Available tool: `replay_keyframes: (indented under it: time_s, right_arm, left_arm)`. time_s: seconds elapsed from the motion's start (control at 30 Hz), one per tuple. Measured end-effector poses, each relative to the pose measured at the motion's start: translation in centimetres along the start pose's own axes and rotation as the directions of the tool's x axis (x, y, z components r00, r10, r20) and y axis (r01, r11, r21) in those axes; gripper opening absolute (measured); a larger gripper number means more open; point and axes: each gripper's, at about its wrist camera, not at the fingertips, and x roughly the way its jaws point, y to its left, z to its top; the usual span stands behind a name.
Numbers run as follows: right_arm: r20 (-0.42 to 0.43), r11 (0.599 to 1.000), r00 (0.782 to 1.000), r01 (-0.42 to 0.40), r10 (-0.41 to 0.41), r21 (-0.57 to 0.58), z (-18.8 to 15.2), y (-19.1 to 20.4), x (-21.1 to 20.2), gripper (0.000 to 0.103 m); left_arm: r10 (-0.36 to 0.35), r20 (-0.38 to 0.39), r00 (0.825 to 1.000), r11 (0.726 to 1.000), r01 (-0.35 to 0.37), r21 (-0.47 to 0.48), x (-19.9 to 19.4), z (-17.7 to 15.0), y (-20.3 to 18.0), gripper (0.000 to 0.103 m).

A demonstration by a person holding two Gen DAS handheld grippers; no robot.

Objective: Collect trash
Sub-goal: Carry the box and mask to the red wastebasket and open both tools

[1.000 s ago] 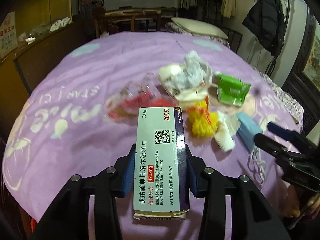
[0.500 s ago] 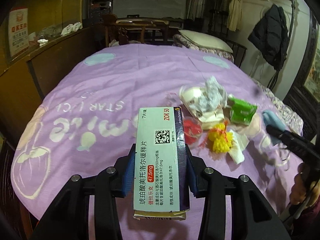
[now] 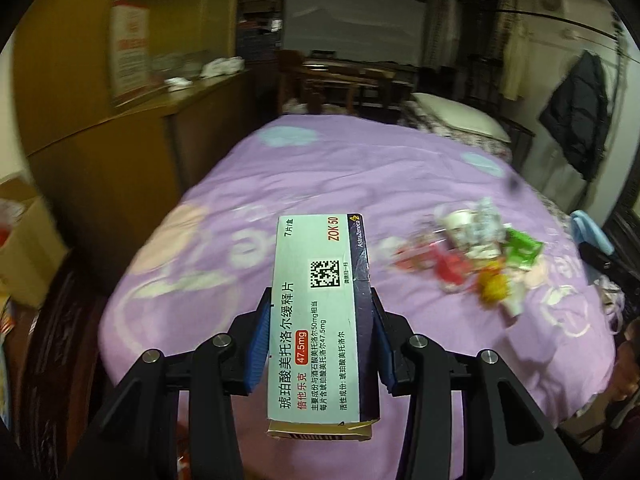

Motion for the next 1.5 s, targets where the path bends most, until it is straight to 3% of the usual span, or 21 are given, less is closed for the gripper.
replay_keyframes:
  time_s: [0.2,0.4,0.5,0.57,0.6,0.67,0.8,0.9,1.0,1.1,1.17,1.27,1.33,1.4,1.5]
  right_arm:
    - [-0.061,0.991,0.991,-0.122,0.119,-0.048,0.0,5.4,1.6,0.025]
    - [-0.167,0.969,0.964,-0.227,0.209,-0.097,-0.1,12.2,4.6,0.025]
    - [-0.214,0.955,0.949,-0.265,0.233,-0.134,-0.5,15.8,6.1,0.025]
    - [-0.241,0.946,0.94,-0.284,0.242,-0.157,-0.8,17.9,6.8,0.025]
    - [-0.26,0.94,0.933,-0.296,0.247,-0.171,-1.0,19.2,7.4,0.025]
    - [-0.301,0.926,0.919,-0.321,0.254,-0.197,-1.7,21.5,8.4,0.025]
    - [-0.397,0.886,0.876,-0.392,0.276,-0.249,-3.6,26.7,10.7,0.025]
    - [-0.482,0.845,0.826,-0.459,0.292,-0.275,-5.5,30.1,12.5,0.025]
    - [-0.561,0.803,0.773,-0.519,0.295,-0.294,-7.6,33.6,14.3,0.026]
    - [-0.633,0.754,0.716,-0.581,0.295,-0.305,-9.9,37.2,15.9,0.027]
    - [-0.662,0.731,0.689,-0.61,0.296,-0.307,-10.9,38.9,16.5,0.028]
    - [-0.713,0.697,0.635,-0.655,0.297,-0.292,-12.4,41.1,17.5,0.037]
    - [-0.737,0.69,0.605,-0.672,0.303,-0.269,-13.1,41.7,18.0,0.05]
    - [-0.742,0.687,0.594,-0.68,0.311,-0.256,-13.4,41.8,18.1,0.056]
    - [-0.734,0.696,0.611,-0.665,0.298,-0.27,-13.5,41.9,18.3,0.057]
  left_arm:
    - [0.114,-0.067,0.991,0.986,-0.121,-0.111,-1.5,-3.3,8.0,0.044]
    - [0.189,-0.172,0.967,0.947,-0.226,-0.228,-1.4,-8.8,16.5,0.044]
    - [0.202,-0.222,0.954,0.935,-0.255,-0.245,-0.7,-11.1,18.7,0.046]
    - [0.209,-0.255,0.944,0.927,-0.274,-0.255,-0.1,-12.7,20.1,0.06]
    - [0.213,-0.264,0.941,0.921,-0.284,-0.266,0.0,-13.3,20.8,0.073]
    - [0.228,-0.271,0.935,0.901,-0.308,-0.306,-0.2,-14.5,22.5,0.081]
    - [0.252,-0.258,0.933,0.864,-0.337,-0.373,-1.1,-15.2,25.5,0.09]
    - [0.302,-0.225,0.926,0.833,-0.371,-0.41,-2.1,-15.5,27.6,0.094]
    - [0.377,-0.212,0.902,0.8,-0.433,-0.416,-3.1,-16.3,29.4,0.095]
    - [0.408,-0.213,0.888,0.776,-0.46,-0.432,-3.3,-17.1,30.9,0.096]
    - [0.402,-0.224,0.888,0.764,-0.46,-0.453,-3.2,-17.9,31.8,0.096]
    - [0.383,-0.238,0.893,0.749,-0.451,-0.486,-2.9,-19.1,33.2,0.096]
    - [0.375,-0.25,0.893,0.738,-0.45,-0.502,-2.7,-20.0,33.8,0.096]
    - [0.367,-0.257,0.894,0.733,-0.448,-0.512,-2.5,-20.5,33.9,0.096]
    - [0.351,-0.262,0.899,0.729,-0.438,-0.526,-2.2,-21.0,34.4,0.096]
